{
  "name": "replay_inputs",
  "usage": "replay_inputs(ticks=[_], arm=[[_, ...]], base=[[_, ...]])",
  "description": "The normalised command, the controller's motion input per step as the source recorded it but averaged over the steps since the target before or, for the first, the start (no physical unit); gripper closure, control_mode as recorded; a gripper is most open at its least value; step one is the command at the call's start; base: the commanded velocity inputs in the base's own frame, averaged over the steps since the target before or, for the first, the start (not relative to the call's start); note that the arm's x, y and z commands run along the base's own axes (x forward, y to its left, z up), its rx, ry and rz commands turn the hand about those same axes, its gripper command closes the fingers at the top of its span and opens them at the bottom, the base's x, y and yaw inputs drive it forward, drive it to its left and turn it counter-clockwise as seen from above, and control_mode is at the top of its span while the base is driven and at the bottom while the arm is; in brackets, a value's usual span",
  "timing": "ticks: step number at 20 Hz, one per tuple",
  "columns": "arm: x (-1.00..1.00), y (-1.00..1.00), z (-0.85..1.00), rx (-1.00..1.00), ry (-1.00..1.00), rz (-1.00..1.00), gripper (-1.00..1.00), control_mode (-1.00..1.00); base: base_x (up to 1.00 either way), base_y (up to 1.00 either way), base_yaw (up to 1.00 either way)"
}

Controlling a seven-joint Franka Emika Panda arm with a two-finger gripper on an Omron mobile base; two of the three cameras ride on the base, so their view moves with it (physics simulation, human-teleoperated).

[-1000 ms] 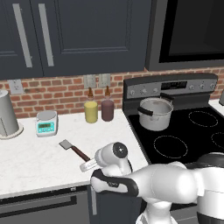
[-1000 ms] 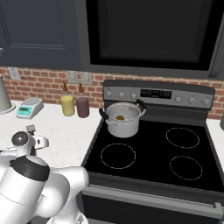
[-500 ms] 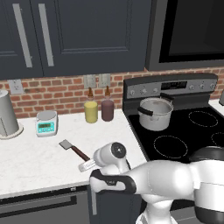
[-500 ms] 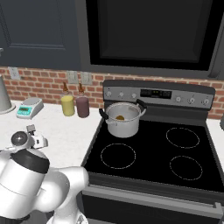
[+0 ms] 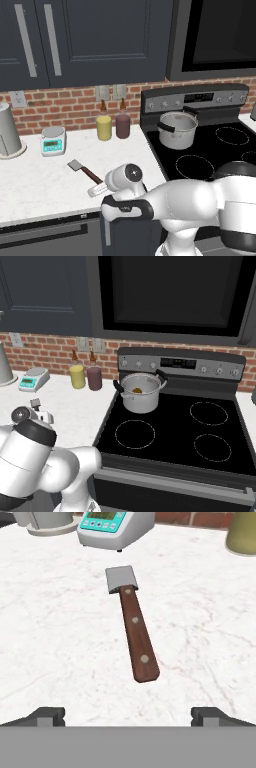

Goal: Put the lime and avocado in the pot. Retrieve the spatula and lightly stir the vegetables in the pot.

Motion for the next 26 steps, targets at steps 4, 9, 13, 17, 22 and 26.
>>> replay_inputs(ticks=[4, 9, 13, 17, 22, 26], arm=[[0.03, 0.03, -0.03, 0.0, 0.0, 0.0, -1.0, -1.0], [0.11, 0.08, -0.05, 0.0, 0.0, 0.0, -1.0, -1.0], [0.14, 0.0, 0.0, 0.0, 0.0, 0.0, -1.0, -1.0], [0.18, -0.14, 0.0, 0.01, 0.0, 0.01, -1.0, -1.0], [0.19, -0.01, 0.0, 0.0, 0.0, 0.0, -1.0, -1.0], [0.19, 0.04, -0.08, 0.0, 0.0, 0.0, -1.0, -1.0]], base=[[0.0, 0.0, 0.0], [0.0, 0.0, 0.0], [0.0, 0.0, 0.0], [0.0, 0.0, 0.0], [0.0, 0.0, 0.0], [0.0, 0.0, 0.0]])
